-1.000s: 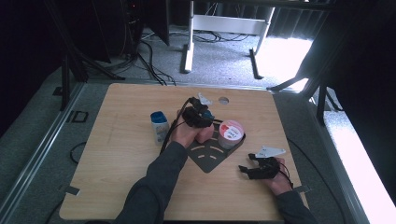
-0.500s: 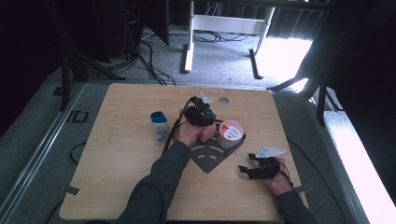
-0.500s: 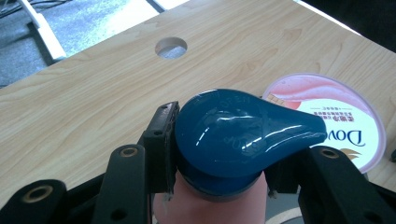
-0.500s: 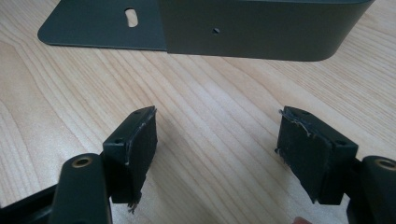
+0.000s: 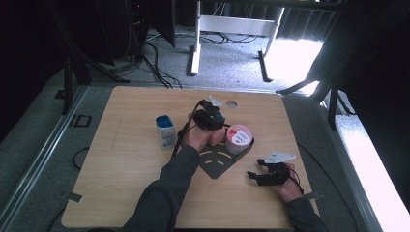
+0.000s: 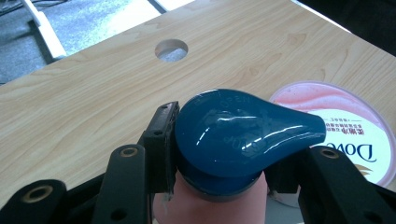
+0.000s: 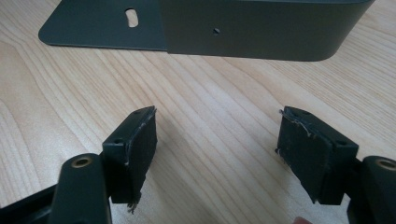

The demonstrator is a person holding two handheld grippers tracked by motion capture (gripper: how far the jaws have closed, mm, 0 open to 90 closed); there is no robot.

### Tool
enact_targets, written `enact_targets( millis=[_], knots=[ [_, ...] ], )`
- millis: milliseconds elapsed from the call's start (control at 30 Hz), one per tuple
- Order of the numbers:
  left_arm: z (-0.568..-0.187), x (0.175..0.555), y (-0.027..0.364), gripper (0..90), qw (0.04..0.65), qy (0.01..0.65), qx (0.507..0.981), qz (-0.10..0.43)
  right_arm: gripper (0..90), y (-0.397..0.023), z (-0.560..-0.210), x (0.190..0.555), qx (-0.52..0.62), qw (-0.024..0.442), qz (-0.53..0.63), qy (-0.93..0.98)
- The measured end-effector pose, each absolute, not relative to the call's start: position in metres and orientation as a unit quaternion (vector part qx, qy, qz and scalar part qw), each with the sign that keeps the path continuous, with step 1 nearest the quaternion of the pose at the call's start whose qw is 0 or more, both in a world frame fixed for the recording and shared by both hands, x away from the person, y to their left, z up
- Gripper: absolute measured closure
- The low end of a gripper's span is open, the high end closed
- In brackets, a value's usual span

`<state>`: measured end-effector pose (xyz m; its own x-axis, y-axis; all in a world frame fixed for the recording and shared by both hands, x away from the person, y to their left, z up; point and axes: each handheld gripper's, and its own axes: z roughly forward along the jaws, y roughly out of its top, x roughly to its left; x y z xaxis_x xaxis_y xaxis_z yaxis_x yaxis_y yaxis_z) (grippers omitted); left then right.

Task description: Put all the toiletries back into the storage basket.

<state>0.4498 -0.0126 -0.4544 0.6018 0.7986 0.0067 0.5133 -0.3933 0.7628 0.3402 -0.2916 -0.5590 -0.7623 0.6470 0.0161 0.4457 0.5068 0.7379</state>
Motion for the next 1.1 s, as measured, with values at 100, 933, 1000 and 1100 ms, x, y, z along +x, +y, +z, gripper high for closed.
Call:
enact_targets(
  millis=[100,933,1000,1100],
  knots=[
    [-0.4539,0.4509,-0.0150,53.0,0.375,0.403,0.813,0.189,27.9,-0.2917,-0.5590,0.3402,0.318,0.132,0.381,0.858],
    [-0.4550,0.4557,-0.0207,52.9,0.377,0.417,0.804,0.195,27.9,-0.2918,-0.5590,0.3401,0.316,0.132,0.380,0.859],
    [-0.4554,0.4550,-0.0219,52.9,0.377,0.414,0.805,0.197,27.9,-0.2918,-0.5590,0.3401,0.316,0.132,0.380,0.859],
    [-0.4557,0.4549,-0.0221,52.9,0.377,0.413,0.805,0.198,27.9,-0.2917,-0.5591,0.3401,0.316,0.133,0.380,0.859]
  ],
)
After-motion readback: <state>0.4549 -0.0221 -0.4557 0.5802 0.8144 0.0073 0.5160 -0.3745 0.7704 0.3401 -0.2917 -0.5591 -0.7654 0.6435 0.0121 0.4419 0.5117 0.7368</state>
